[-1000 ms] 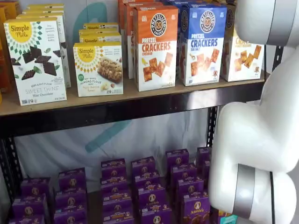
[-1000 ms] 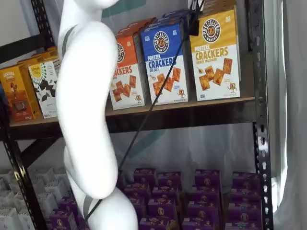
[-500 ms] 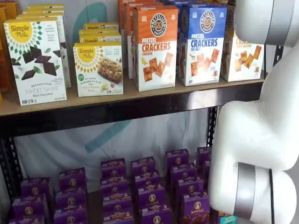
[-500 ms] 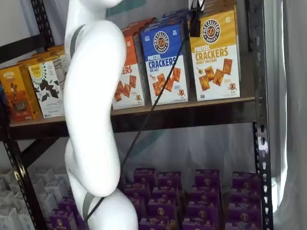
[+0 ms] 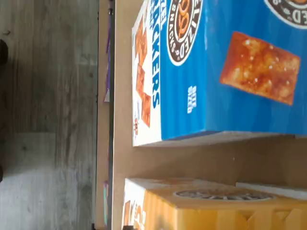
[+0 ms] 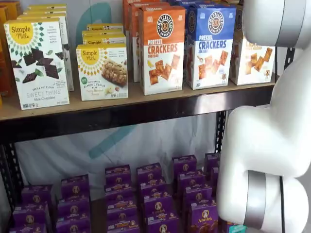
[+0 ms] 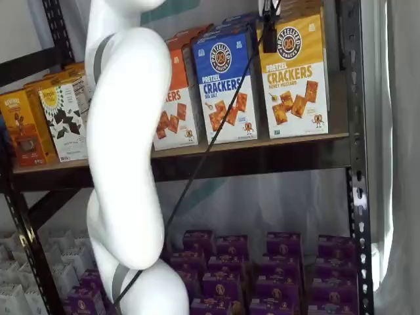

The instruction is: Retrieve the yellow and white box located on the top shelf, the sixth one from the left

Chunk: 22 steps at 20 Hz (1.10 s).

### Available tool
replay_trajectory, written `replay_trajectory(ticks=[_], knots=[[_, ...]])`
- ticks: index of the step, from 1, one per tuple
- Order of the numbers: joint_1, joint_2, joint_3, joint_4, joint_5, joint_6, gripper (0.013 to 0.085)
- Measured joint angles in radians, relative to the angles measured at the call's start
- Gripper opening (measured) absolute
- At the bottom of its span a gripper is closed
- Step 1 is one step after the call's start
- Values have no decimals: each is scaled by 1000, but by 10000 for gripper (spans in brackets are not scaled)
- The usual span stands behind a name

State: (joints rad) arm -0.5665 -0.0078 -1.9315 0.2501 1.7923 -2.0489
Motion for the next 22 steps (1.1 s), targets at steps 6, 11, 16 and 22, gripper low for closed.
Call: replay_trajectory(ticks=[6,11,16,22], knots=[[9,-6,5,-31,-9,-4,850],[20,-23,37,-51,-31,-5,850],[29,-33,60,-58,-47,-1,850],[31,-38,71,-62,-53,-1,850]])
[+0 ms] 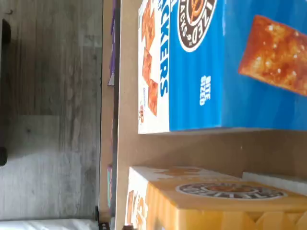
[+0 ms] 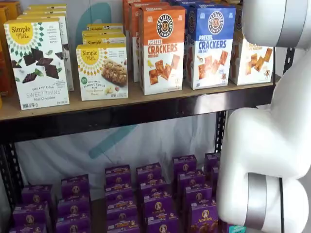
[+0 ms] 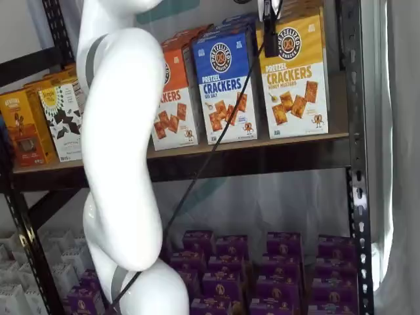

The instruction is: Retrieve the yellow and white box located on the top shelf, the sixth one from the left

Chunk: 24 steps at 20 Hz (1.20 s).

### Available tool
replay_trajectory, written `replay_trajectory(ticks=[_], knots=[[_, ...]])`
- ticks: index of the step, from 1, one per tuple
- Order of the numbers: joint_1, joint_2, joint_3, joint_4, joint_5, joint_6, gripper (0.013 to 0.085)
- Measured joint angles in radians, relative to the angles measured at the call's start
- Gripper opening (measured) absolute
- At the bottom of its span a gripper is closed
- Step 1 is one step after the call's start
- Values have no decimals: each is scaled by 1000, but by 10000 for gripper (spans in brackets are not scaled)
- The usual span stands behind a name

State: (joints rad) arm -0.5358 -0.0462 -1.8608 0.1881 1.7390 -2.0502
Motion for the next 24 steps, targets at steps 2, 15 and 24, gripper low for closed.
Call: replay_trajectory(ticks=[2,15,24], knots=[[-1,0,0,2,1,0,770],[-3,0,-8,0,6,-2,730],[9,-13,8,-40,-8,-5,730]])
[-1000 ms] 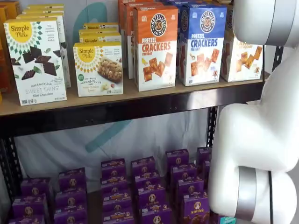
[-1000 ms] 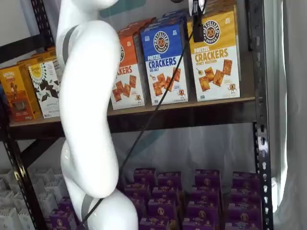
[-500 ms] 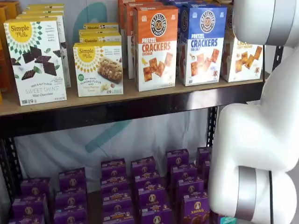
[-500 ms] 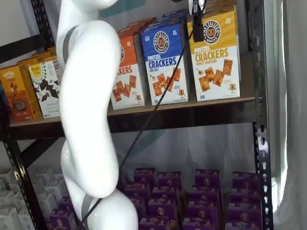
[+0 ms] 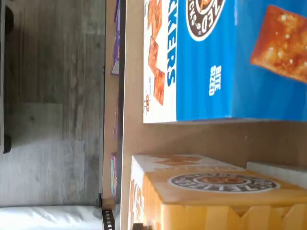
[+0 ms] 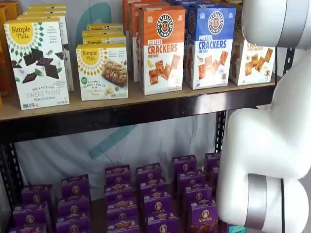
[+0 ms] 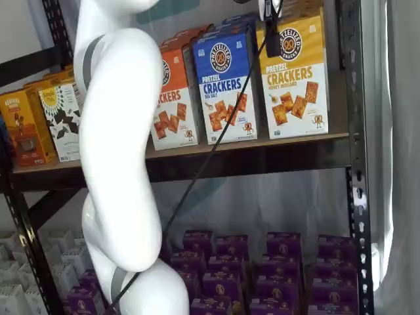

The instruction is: Retrieve the yellow and white box located on the top shelf, the sixth one from the left

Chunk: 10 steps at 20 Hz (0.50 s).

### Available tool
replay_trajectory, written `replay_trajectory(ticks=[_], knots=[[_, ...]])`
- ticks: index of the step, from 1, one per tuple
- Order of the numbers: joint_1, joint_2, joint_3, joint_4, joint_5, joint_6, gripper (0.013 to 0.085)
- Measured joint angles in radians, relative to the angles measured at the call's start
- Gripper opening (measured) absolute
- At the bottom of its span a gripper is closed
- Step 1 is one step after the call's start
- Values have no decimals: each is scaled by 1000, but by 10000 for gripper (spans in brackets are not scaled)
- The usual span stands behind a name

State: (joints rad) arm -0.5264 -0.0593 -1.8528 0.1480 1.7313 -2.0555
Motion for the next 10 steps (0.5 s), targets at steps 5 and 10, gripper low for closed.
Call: replay_trajectory(ticks=[5,10], knots=[[-4,2,-10,7,12,0,610],[-7,6,-22,8,24,-1,610]])
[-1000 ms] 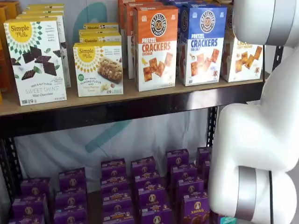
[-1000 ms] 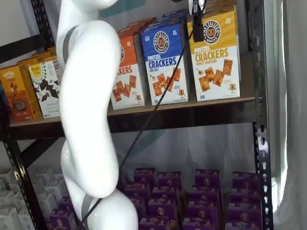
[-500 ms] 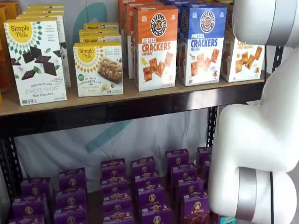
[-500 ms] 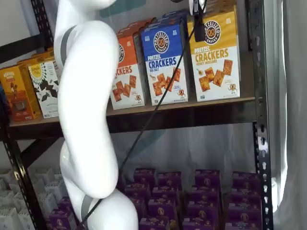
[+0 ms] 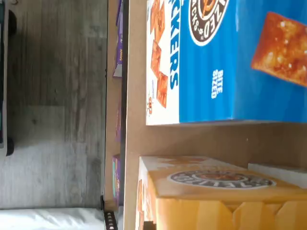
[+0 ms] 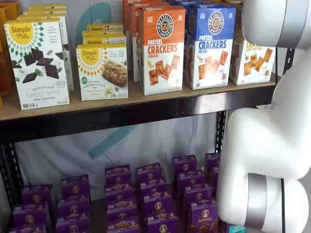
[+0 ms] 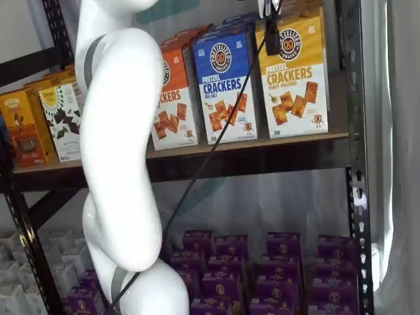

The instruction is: Retrieve the yellow and white box located on the top shelf, the sixth one from the left

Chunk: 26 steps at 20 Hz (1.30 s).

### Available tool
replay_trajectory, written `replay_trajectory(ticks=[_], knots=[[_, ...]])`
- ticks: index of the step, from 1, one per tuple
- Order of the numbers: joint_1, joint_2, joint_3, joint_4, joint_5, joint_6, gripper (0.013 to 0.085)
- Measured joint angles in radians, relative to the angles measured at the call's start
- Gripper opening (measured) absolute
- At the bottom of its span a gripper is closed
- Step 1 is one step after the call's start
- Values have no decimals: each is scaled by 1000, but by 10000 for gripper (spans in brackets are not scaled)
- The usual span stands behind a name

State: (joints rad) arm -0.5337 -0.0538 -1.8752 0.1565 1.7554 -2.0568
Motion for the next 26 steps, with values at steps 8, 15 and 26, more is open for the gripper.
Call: replay_trajectory(ticks=[8,15,26], knots=[[-8,-15,8,1,10,-7,610],[-30,-84,81,16,-1,-24,610],[-115,-230,207,62,56,-84,610]])
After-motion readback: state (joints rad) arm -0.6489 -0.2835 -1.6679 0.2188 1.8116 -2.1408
